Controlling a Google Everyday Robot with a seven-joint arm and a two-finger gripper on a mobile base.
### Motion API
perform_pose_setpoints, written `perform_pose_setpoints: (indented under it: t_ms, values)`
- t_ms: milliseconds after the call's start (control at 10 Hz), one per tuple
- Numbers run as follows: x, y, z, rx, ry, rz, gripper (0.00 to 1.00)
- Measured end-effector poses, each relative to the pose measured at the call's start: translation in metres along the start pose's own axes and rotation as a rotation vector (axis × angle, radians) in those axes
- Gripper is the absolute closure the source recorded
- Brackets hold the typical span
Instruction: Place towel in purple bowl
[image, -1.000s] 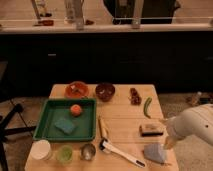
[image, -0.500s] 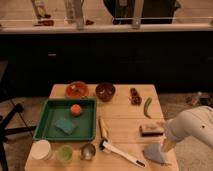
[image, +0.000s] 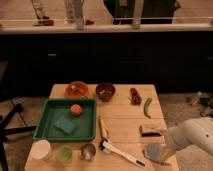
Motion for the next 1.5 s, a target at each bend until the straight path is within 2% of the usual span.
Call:
perform_pose_setpoints:
  t_ms: [500, 900, 1200, 1500]
  values:
    - [-0.010, 0.018, 0.014, -0.020, -0.075, 0.004, 0.20]
    - [-0.015, 0.025, 0.028, -0.047, -0.098, -0.002, 0.20]
    - [-0.008, 0.026, 0.036, -0.065, -0.111, 0.018, 0.20]
    - [0.004, 0.026, 0.041, -0.078, -0.107, 0.042, 0.20]
